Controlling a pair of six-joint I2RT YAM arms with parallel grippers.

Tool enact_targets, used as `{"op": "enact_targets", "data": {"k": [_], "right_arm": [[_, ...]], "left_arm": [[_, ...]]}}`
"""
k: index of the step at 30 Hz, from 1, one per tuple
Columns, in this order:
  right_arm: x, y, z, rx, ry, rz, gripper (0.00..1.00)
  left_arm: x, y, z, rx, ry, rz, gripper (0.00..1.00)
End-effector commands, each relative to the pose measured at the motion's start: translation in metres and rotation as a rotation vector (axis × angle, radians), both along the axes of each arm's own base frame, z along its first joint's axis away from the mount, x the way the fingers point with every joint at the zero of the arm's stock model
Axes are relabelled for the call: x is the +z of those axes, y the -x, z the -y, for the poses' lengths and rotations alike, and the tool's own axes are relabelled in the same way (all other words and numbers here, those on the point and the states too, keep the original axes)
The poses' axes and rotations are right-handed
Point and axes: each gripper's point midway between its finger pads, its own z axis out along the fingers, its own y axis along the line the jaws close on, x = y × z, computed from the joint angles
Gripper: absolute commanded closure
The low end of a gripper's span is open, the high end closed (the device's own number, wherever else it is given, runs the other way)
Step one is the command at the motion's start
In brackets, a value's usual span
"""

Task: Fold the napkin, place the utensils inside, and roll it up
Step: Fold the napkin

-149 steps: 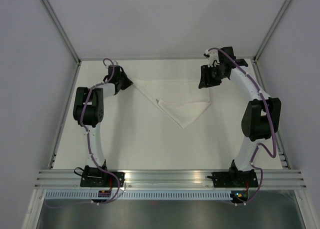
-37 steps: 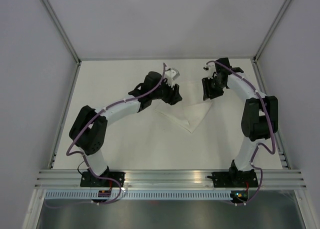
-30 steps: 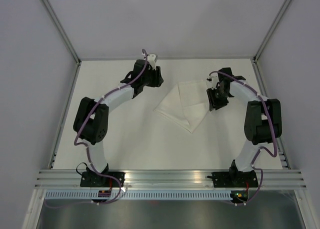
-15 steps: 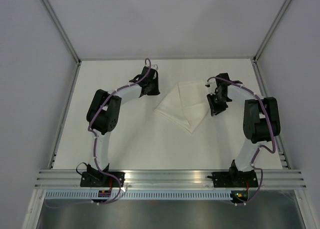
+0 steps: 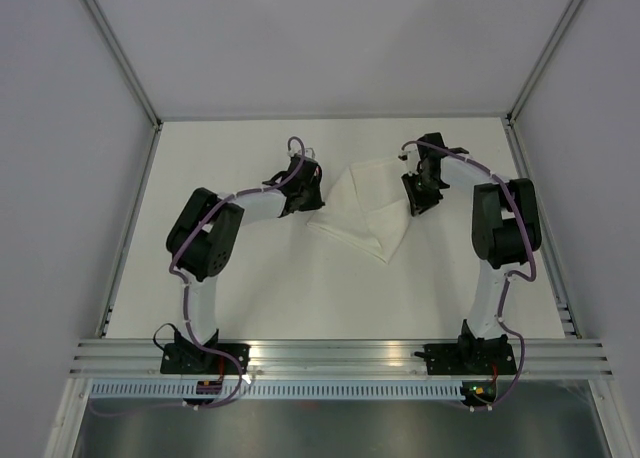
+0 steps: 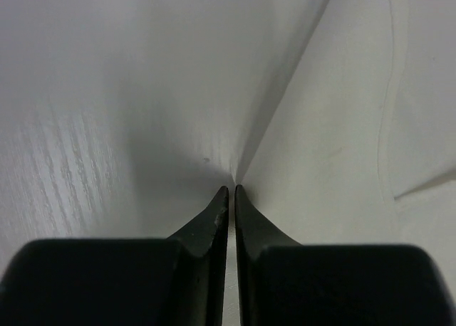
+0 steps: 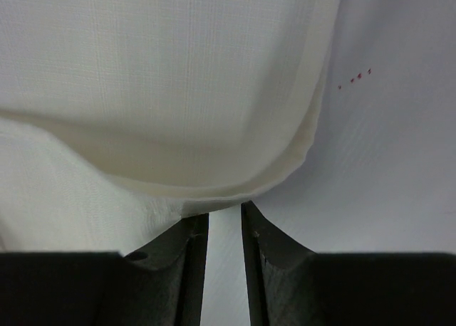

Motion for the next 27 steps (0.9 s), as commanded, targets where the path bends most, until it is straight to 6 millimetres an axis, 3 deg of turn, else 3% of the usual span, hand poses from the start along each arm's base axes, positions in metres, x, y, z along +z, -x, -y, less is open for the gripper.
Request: {"op": "enact_targets", "data": {"k": [1,10,14,16,19,21,22,23,25,26,27], "right_arm": [[-0.017,-0.016,0.001,-0.021,0.040,0.000,0.69],[-0.028,-0.042,-0.005,-0.026,0.050,0.012,0.69],[-0.027,-0.051,0.000,-0.051,0.077,0.045,0.68],[-0.024,-0.052,0.004,-0.066,0.076,0.065,0.63],[-0.004,-0.056,0.017,-0.100,0.064,0.105,0.56],[0.022,-0.059,0.028,-0.115,0.040,0.158,0.53],[0.025,-0.055,0.033,-0.119,0.042,0.165,0.50],[0.050,-0.059,0.040,-0.113,0.050,0.242,0.49],[0.057,-0.050,0.048,-0.095,0.070,0.285,0.44],[0.077,-0.048,0.047,-0.062,0.067,0.335,0.43],[0.080,-0.043,0.045,-0.040,0.060,0.342,0.42]], "left_arm": [[-0.019,0.032,-0.004,0.063,-0.031,-0.076,0.89],[-0.013,0.063,-0.008,0.092,-0.035,-0.066,0.88],[-0.009,0.067,-0.016,0.099,-0.049,-0.049,0.86],[0.001,0.063,-0.021,0.093,-0.071,-0.018,0.82],[0.029,0.053,-0.027,0.082,-0.066,0.040,0.75],[0.050,0.046,-0.031,0.071,-0.069,0.093,0.72],[0.069,0.043,-0.034,0.074,-0.061,0.131,0.71],[0.075,0.043,-0.038,0.066,-0.074,0.150,0.71],[0.100,0.040,-0.038,0.060,-0.046,0.221,0.68],[0.102,0.043,-0.038,0.050,-0.041,0.236,0.65],[0.111,0.040,-0.035,0.045,-0.015,0.265,0.64]]}}
